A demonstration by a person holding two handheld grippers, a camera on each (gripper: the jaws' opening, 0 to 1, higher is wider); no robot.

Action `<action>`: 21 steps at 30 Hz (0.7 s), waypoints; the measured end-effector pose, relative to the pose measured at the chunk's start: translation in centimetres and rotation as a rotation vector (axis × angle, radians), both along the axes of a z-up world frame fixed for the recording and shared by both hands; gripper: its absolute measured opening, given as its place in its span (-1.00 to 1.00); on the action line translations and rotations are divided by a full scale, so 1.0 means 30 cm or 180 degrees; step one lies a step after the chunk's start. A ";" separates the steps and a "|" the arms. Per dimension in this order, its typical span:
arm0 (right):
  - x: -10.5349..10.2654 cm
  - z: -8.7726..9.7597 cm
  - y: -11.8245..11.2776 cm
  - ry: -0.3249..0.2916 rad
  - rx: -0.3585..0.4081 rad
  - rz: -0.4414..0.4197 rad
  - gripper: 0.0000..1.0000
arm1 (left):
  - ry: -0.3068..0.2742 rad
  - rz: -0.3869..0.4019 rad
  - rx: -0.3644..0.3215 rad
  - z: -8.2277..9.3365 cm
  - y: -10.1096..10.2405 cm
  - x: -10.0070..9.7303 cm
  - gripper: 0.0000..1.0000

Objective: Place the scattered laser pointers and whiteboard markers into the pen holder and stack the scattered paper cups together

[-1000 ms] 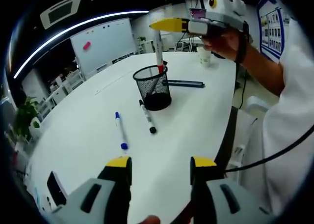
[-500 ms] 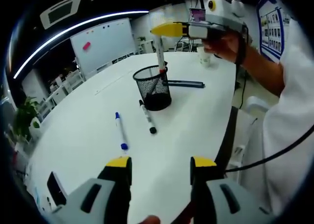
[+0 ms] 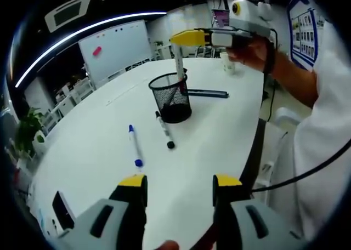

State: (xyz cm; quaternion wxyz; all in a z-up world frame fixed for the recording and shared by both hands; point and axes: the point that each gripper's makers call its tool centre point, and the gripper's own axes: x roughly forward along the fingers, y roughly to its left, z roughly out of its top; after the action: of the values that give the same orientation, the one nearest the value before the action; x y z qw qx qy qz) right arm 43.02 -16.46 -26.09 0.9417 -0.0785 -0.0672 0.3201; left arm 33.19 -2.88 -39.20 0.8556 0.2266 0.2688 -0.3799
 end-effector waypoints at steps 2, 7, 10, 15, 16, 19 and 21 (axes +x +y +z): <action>0.005 -0.004 -0.001 0.0018 -0.0019 0.0003 -0.79 | 0.0004 0.0000 0.0005 -0.003 0.001 -0.001 -0.03; -0.002 -0.020 -0.002 0.0047 -0.0020 -0.0006 -0.79 | 0.0002 0.0004 0.0011 -0.002 0.005 0.000 -0.03; 0.010 -0.031 -0.005 0.0040 -0.0028 0.0004 -0.79 | 0.0000 0.0002 0.0008 0.000 0.005 0.001 -0.03; -0.007 -0.012 0.022 -0.0013 -0.0040 0.0109 -0.79 | -0.0001 0.0001 0.0010 0.001 0.005 0.003 -0.03; -0.006 -0.015 0.022 -0.0003 -0.0047 0.0109 -0.79 | -0.0001 -0.0001 0.0010 0.001 0.004 0.003 -0.03; -0.002 -0.025 0.021 0.0023 -0.0067 0.0108 -0.79 | -0.0001 -0.0007 0.0009 0.002 0.003 0.004 -0.03; 0.003 -0.032 0.017 0.0045 -0.0071 0.0099 -0.79 | 0.0000 -0.0007 0.0011 0.001 0.003 0.005 -0.03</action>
State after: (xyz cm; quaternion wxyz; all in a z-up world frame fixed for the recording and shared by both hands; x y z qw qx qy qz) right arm 43.11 -15.93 -27.06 0.9362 -0.0857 -0.0582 0.3360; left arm 33.33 -2.78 -39.16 0.8548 0.2284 0.2693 -0.3804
